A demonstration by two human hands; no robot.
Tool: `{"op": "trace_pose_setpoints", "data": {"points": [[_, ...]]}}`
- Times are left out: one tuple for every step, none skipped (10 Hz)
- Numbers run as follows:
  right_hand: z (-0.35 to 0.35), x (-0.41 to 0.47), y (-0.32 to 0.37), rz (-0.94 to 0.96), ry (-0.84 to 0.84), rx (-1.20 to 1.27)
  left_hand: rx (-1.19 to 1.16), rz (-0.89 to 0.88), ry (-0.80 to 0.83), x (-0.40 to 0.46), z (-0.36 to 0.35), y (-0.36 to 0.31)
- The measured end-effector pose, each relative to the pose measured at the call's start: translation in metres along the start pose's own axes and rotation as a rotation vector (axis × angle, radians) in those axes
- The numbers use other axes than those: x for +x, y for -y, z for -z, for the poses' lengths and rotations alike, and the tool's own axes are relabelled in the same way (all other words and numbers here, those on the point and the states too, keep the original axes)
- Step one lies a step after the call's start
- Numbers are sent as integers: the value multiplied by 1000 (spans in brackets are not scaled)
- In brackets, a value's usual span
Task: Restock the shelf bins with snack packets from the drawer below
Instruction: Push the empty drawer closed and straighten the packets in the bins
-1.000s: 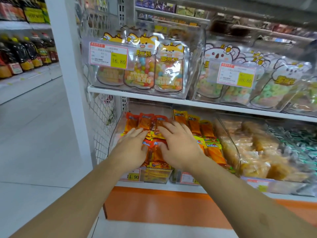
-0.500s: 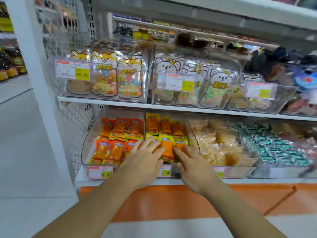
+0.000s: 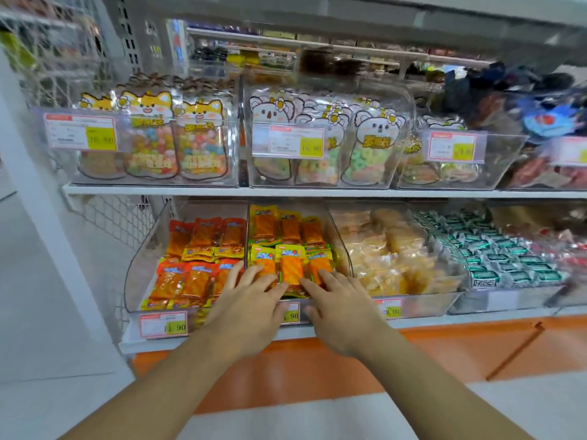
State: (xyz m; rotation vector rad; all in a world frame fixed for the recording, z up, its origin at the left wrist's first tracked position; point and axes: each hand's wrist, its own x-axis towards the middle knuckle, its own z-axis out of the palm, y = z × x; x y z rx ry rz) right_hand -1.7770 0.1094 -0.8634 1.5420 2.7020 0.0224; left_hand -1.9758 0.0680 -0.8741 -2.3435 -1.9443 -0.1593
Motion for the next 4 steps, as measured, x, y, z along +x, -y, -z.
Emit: {"op": "trace_pose_setpoints", "data": {"points": [[-2,-3,-2,7,-28,27,-27,4,-13,-3,5,0],[-1,-6,-3,8,-64,95,-93,6,-41,-7,10,0],[5,-8,-4,-2,-119,199,-181,-7,-70,-12,18,2],[16,-18,-2,-28,-192,328,-282,-19,-94,-27,27,2]]}}
